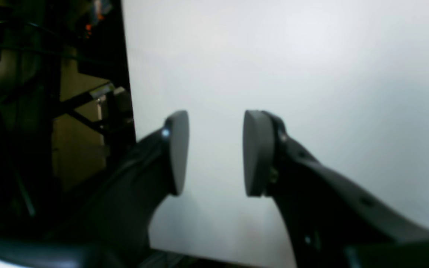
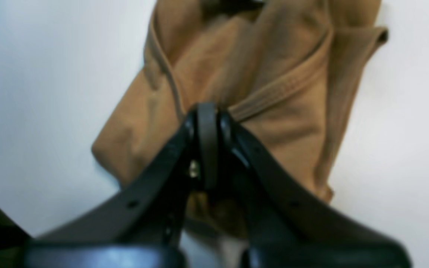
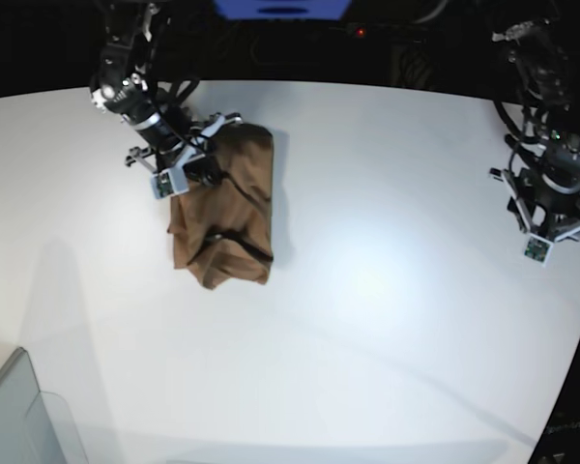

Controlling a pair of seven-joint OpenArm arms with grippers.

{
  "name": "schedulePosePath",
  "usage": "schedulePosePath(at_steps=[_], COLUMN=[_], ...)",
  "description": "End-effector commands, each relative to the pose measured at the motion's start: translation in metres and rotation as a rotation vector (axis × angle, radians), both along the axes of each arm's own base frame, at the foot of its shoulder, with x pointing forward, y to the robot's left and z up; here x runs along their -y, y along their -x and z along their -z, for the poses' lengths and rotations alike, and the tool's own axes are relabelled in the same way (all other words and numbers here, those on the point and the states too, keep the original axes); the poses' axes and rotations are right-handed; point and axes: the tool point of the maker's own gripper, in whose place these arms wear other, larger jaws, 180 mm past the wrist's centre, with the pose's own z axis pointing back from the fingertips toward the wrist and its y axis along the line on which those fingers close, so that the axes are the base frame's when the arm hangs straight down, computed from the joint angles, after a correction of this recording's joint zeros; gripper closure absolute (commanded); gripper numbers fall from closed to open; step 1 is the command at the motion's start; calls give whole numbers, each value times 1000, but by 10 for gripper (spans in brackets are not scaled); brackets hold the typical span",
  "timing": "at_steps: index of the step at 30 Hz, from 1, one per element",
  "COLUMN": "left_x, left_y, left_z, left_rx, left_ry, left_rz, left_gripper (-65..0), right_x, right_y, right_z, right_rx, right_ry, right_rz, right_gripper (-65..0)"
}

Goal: Layout the t-shirt on the table in an organized manner, then fold the t-shirt properly
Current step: 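Press and tuck the bundle's edge with the right gripper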

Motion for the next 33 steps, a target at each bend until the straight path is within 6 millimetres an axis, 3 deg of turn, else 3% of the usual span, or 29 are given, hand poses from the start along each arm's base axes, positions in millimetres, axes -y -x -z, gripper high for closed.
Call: schedulePosePath(at_steps=[1,3,7,11,16,21,27,33], left_x=[-5,-19,-34,-36,-36,-36,-38,-58], left_y=[-2,4,13,16,25,31,37,50], left_z=[-12,-15,-17,-16,-7,-2,2,-3], left_rx=[38,57,69,64,37,18,-3,11], left_ry=[-11,1,10,6,7,6,-2,-6], left_rz=[-6,-71,-137,-140,-138,-138,-138,-213], left_gripper=[-234,-234,-234,-234,-234,-234,-234,-234], right_x=[-3,-1,5,9,9,4,1,-2], right_y=[-2,-2,-7,-20,-44,-64,-75,-85], right_z=[-4,-5,-34,-75,-98,-83,-61,-46], right_rx=[21,32,111,228,307,280,227,190], right_ry=[-18,-20,11,48,56,22,2,-20], right_rz=[-1,1,3,3,3,-3,-14,-21], right_gripper=[0,0,0,0,0,0,0,0])
